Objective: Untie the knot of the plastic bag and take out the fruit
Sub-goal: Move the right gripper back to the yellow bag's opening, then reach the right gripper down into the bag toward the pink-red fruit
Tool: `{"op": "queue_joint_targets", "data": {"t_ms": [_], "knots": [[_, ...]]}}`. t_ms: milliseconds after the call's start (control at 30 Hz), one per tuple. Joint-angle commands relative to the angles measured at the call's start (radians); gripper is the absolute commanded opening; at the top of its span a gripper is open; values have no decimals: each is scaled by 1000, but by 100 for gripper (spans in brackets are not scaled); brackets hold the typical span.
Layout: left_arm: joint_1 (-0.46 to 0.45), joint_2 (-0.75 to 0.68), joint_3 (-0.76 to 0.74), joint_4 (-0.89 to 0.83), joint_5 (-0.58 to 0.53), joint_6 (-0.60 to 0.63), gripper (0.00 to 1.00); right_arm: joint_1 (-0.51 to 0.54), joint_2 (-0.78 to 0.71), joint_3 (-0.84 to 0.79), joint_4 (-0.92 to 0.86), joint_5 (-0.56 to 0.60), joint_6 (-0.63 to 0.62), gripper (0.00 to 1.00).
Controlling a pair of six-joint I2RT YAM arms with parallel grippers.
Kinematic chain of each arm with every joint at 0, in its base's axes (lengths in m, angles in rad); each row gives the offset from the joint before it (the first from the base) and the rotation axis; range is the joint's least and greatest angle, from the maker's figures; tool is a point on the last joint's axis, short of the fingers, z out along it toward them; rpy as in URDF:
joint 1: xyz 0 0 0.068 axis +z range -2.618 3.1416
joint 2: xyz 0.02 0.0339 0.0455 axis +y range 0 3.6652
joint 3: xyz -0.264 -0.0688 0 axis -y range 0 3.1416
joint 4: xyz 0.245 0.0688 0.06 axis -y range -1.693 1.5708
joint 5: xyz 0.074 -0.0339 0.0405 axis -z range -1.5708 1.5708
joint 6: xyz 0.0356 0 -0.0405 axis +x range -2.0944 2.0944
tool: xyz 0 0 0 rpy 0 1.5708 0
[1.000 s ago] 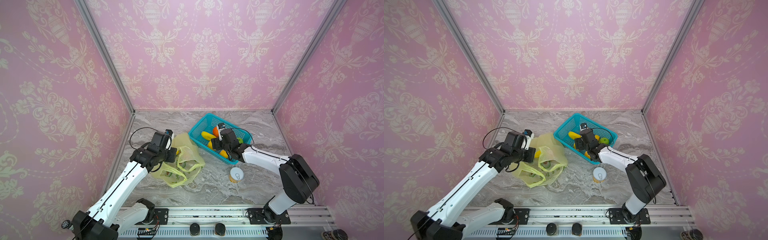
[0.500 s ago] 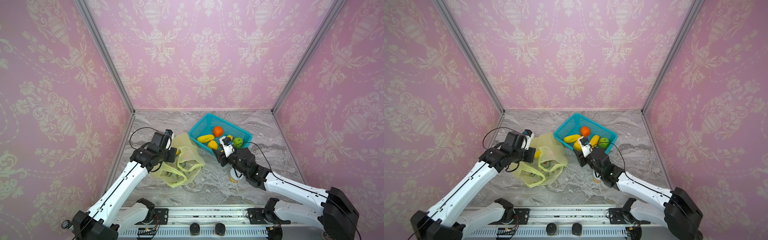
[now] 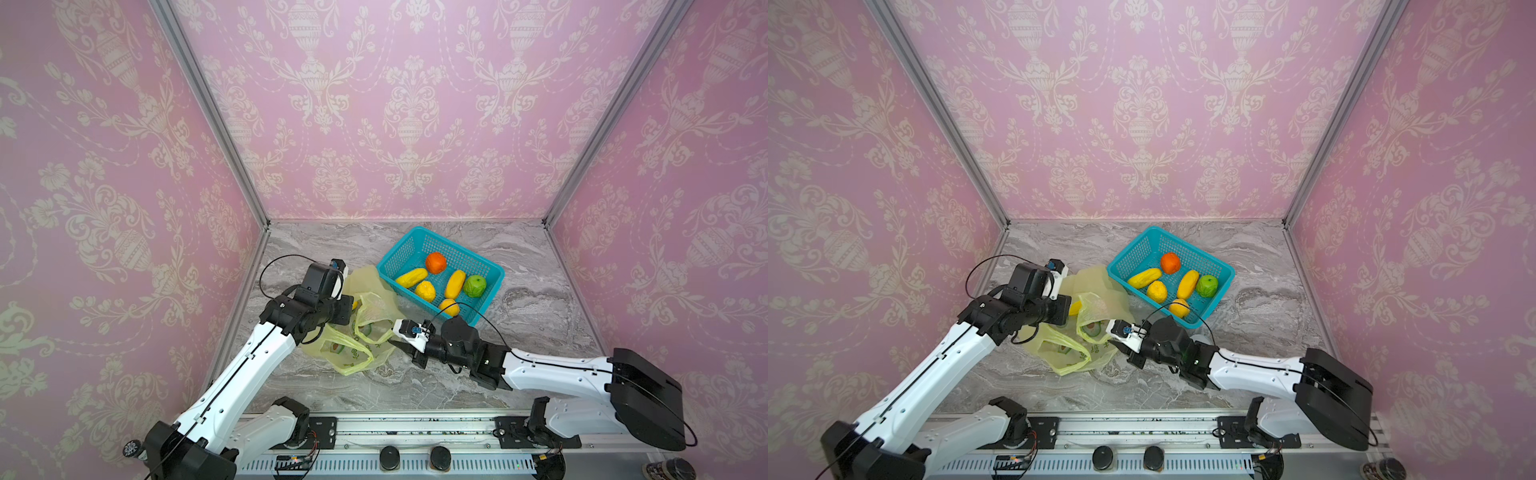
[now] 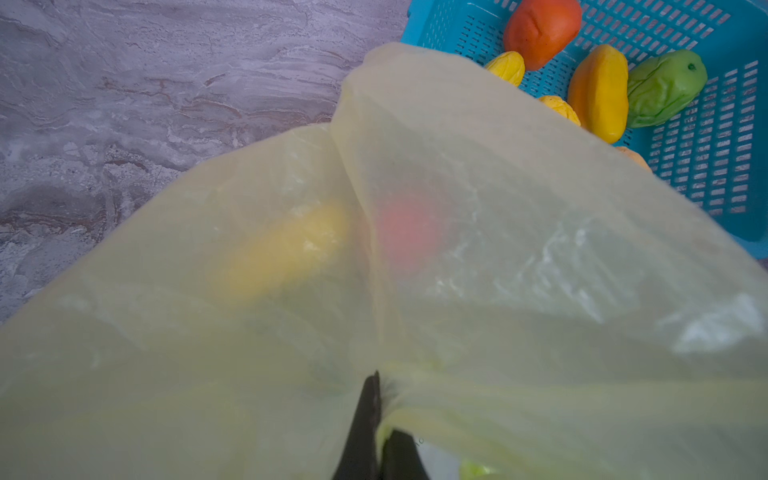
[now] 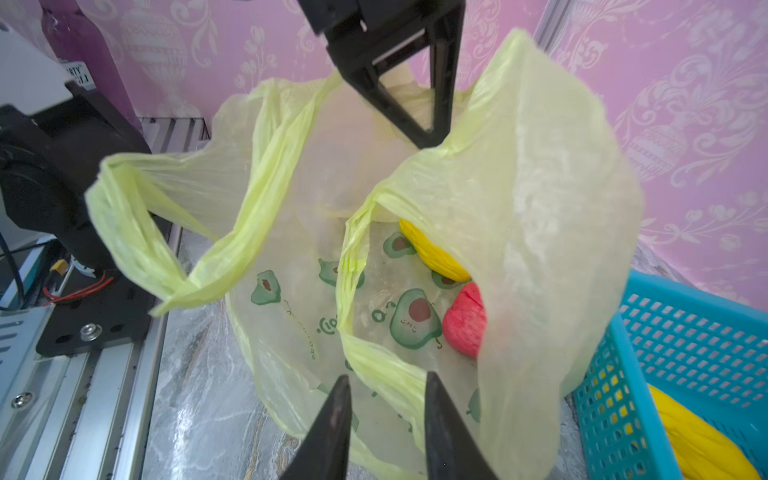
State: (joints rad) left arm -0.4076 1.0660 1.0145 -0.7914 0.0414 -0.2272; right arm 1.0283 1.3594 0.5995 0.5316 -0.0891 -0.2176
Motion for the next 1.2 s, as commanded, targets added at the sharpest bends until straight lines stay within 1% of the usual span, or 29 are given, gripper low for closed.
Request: {"op": "queue_joint_targets", "data": {"t_ms": [0,167,267,367,433,600,733,833,1000,1133,1167], "knots": [[9,-11,7,-14,0,0,0,6,81,63,53,-12,-23,26],[9,-12,7,-13,1,1,0,7,204,134,48,1,-22,22],[9,-14,7,-13,1,0,0,14,236,161,34,6,-17,20],[9,-13,7,-14,-1,1,0,28,206,139,47,1,-25,31],[9,-13,7,-15,0,1,0,42,174,121,46,0,-39,33],[10,-12,8,-13,0,0,0,116,140,139,-50,44,-115,24],[10,-16,8,-14,0,0,0,124,198,176,-105,53,-149,17],[10,-19,8,-13,1,0,0,122,270,203,-119,99,-167,13],[10,-20,8,-13,7,0,0,99,405,296,-131,196,-146,10],[10,-24,6,-12,13,0,0,92,524,410,-160,353,-120,11],[10,-24,6,-11,16,0,0,90,550,434,-156,404,-110,15]]}}
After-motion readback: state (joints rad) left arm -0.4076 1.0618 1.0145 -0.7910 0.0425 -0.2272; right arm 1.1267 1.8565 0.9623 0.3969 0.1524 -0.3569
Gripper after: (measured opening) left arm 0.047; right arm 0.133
